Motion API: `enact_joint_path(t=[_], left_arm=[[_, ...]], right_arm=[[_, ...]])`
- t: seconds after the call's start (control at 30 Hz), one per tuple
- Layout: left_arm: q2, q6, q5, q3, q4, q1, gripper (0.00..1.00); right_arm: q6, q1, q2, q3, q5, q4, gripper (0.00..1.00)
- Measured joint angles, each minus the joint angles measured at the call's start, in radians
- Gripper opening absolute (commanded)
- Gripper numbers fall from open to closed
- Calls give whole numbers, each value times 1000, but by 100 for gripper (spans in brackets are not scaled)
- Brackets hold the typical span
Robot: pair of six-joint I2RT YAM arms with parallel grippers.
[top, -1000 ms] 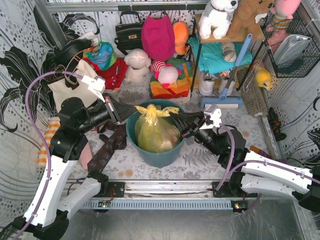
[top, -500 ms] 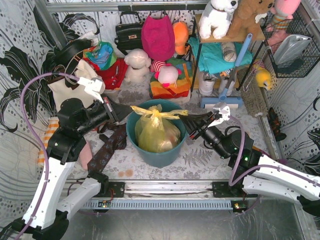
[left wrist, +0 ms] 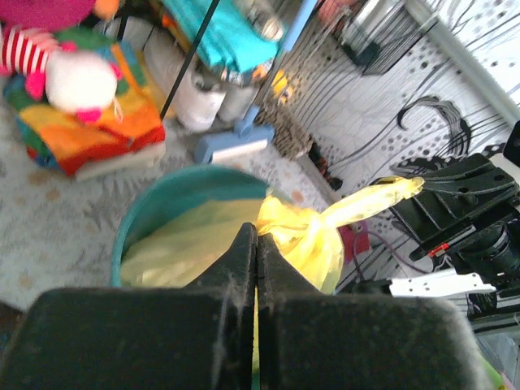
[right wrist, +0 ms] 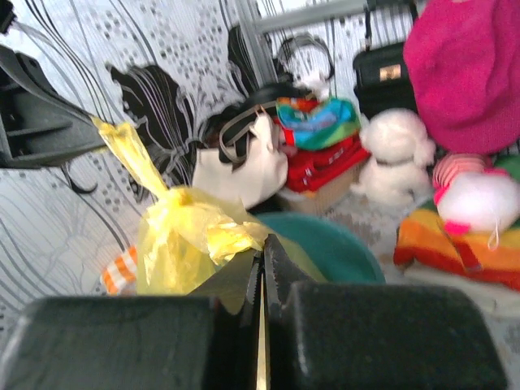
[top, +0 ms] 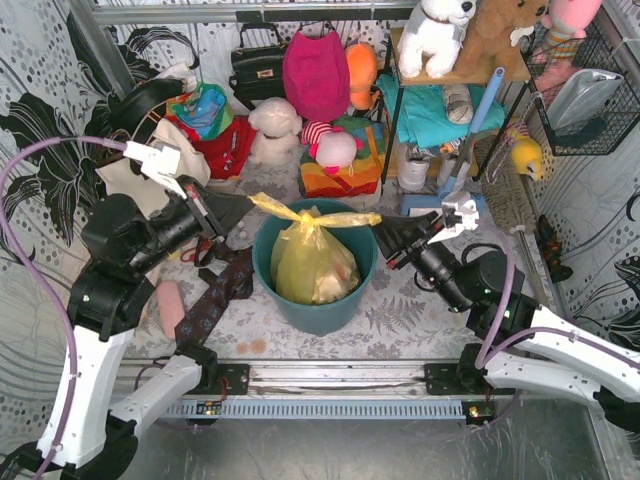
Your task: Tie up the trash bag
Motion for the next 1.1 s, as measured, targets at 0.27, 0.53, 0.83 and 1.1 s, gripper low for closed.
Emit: enact_joint_path(t=[0.27,0.53,0.83,1.1], left_arm=[[124,37,13,210,26,-1,0],[80,52,-20,77,15,-3,0],[-7,54,-94,-77,-36,-5,0],[66,74,-104,106,-53,-5,0]], right_arm=[[-86,0,145,280,27,-1,0],[-53,0,49,189,188,-82,0],[10,0,-65,60,334,-188,0],[-39,-1,53,198,316,-179,0]])
